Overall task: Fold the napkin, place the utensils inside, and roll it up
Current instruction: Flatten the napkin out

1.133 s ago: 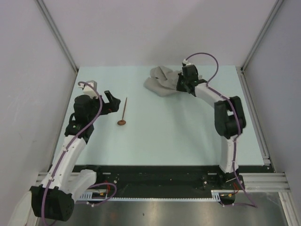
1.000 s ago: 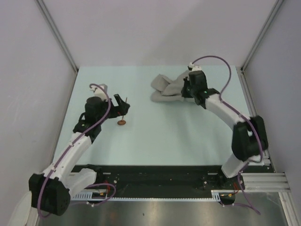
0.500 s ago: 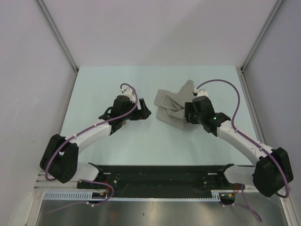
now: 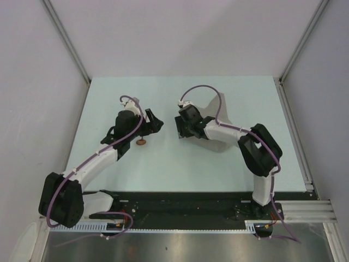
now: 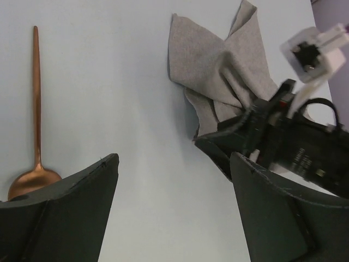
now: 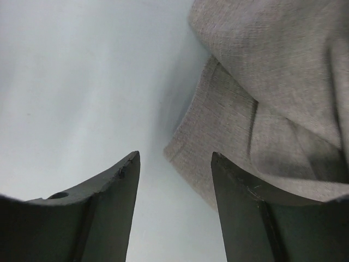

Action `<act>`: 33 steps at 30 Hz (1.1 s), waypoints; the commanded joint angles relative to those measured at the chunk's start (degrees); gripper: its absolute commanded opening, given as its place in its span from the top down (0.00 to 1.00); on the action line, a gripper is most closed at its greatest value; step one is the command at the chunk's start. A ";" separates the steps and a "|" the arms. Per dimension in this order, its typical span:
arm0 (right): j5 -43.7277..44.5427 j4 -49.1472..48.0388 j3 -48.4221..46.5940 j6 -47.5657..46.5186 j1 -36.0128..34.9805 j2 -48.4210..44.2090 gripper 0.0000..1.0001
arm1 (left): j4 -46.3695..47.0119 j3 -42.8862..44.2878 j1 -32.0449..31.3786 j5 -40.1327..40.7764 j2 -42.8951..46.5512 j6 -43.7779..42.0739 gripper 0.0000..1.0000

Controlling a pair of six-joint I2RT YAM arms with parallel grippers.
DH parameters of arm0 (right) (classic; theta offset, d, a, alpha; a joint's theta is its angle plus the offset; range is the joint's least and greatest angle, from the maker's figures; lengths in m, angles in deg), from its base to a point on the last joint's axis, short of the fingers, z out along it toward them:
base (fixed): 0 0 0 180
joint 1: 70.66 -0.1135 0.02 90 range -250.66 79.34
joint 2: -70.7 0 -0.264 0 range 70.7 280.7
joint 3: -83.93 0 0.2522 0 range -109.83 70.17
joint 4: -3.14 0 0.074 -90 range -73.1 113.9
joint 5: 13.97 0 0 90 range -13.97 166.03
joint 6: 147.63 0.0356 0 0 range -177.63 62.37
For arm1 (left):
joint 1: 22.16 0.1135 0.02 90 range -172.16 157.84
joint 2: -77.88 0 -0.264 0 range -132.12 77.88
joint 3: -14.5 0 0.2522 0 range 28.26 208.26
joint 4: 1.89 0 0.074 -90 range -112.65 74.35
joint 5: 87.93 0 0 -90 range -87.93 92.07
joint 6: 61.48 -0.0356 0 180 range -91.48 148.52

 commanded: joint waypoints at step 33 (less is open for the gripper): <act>16.84 14.32 -29.78 -20.87 16.28 -26.85 1.00 | 0.01 2.52 3.17 0.47 8.43 -0.32 0.13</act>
